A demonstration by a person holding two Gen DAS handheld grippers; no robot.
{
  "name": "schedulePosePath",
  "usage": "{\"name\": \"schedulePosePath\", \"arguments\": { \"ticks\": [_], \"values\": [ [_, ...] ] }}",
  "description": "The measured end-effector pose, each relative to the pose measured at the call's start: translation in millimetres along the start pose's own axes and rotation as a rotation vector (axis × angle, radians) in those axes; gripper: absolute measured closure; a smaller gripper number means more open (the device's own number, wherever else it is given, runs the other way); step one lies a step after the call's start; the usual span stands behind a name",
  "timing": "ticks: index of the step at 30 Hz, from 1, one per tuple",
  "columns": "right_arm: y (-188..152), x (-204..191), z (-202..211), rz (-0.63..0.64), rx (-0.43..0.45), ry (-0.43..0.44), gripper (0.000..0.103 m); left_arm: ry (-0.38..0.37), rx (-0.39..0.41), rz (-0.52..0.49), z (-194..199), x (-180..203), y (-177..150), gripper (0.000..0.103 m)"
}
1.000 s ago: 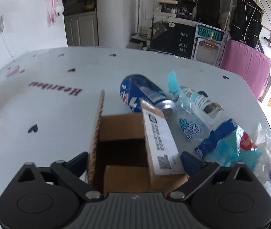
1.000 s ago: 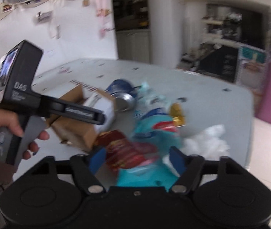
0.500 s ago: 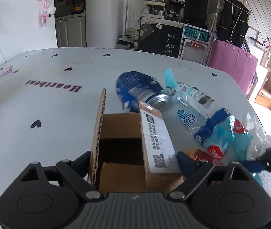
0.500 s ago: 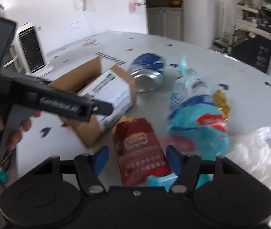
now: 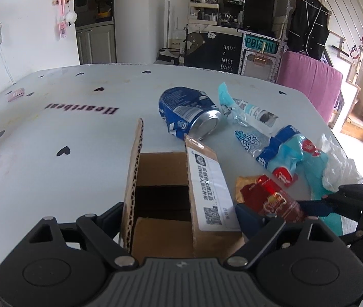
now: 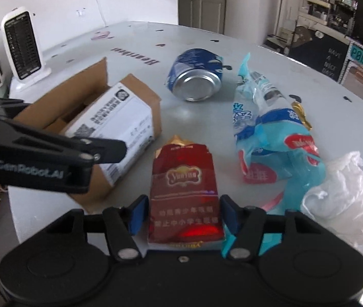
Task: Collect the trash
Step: 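Grasp the cardboard box with the left tool while the right tool grasps the red snack packet, then lift and carry the box and red packet over the wastebasket with both tools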
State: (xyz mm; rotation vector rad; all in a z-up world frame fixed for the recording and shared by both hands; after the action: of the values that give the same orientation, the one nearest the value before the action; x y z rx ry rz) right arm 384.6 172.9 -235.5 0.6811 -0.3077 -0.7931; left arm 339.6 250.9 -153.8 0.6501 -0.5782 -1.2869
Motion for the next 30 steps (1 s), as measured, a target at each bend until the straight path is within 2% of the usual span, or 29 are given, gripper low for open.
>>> {"name": "schedulePosePath", "arguments": {
  "ticks": [1, 14, 18, 24, 30],
  "values": [
    [0, 0, 0, -0.007, 0.000, -0.003, 0.047, 0.002, -0.002, -0.003, 1, 0, -1, 0.013],
    [-18, 8, 19, -0.098, 0.010, -0.080, 0.048, 0.061, -0.040, 0.012, -8, 6, 5, 0.006],
    [-20, 6, 20, -0.098, 0.015, -0.087, 0.049, 0.053, -0.019, 0.003, -8, 9, 8, 0.013],
    [-17, 10, 29, -0.142, 0.050, -0.078, 0.049, 0.059, 0.013, -0.002, 2, 8, 3, 0.014],
    [-2, 12, 55, -0.172, 0.116, -0.053, 0.049, 0.043, 0.064, 0.019, 27, 8, 4, 0.014]
  ]
}}
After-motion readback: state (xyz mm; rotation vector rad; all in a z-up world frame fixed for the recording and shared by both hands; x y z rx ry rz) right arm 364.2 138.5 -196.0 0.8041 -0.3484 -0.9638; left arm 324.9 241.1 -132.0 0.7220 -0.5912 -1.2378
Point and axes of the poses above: each gripper's, at about its wrist camera, not at the fingertips, and z roughly against the way its jaws point, x to its right, y to its top, the point moved 7 cm from there along -z, roughly the way its jaws point
